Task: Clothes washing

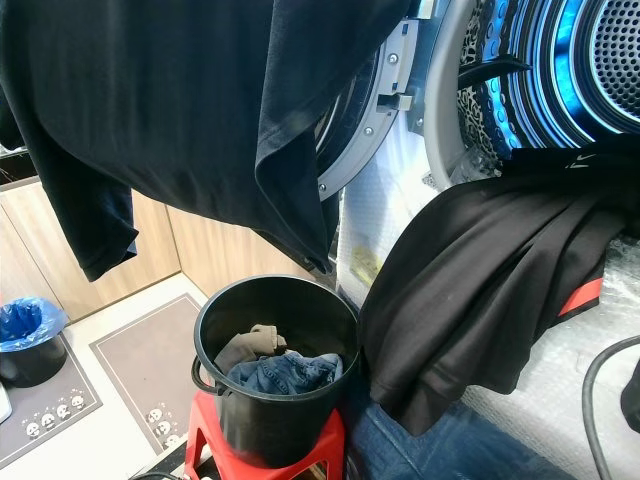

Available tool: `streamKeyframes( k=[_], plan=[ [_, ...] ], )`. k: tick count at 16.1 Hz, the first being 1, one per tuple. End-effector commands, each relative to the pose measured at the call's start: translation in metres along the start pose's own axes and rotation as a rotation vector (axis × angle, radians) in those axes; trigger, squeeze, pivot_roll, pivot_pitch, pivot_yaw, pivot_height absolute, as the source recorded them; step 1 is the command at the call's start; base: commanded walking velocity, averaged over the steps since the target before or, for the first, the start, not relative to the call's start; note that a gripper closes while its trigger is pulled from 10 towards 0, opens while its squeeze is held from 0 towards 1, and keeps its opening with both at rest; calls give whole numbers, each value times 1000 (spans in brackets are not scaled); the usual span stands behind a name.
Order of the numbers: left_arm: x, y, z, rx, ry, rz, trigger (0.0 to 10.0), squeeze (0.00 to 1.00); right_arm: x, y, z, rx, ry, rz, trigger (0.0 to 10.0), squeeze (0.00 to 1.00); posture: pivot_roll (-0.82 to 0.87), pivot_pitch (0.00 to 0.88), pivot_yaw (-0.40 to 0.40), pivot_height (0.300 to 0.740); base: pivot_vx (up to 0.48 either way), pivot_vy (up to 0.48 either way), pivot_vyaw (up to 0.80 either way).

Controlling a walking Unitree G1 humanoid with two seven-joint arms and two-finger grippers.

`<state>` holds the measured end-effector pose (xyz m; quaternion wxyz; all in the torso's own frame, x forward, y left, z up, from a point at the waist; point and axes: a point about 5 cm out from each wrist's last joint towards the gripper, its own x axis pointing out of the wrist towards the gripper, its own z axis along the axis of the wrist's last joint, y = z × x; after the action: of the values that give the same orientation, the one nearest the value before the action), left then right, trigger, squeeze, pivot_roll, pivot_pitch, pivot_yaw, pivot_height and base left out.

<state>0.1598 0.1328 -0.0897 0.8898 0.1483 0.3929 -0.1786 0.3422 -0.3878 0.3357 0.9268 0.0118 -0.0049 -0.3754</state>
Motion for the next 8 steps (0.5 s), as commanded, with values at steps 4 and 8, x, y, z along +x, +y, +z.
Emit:
streamKeyframes(
  k=[4,8],
  plan=[
    [-8,-6,-26,-7,114,-19,10000,0,0,-1,-7,2,22,18,10000,0,-24,10,-86,740,0,0,0],
    [-8,-6,-27,-7,117,-18,10000,0,0,-5,2,61,-64,36,10000,0,-24,11,-86,740,0,0,0]
  ],
)
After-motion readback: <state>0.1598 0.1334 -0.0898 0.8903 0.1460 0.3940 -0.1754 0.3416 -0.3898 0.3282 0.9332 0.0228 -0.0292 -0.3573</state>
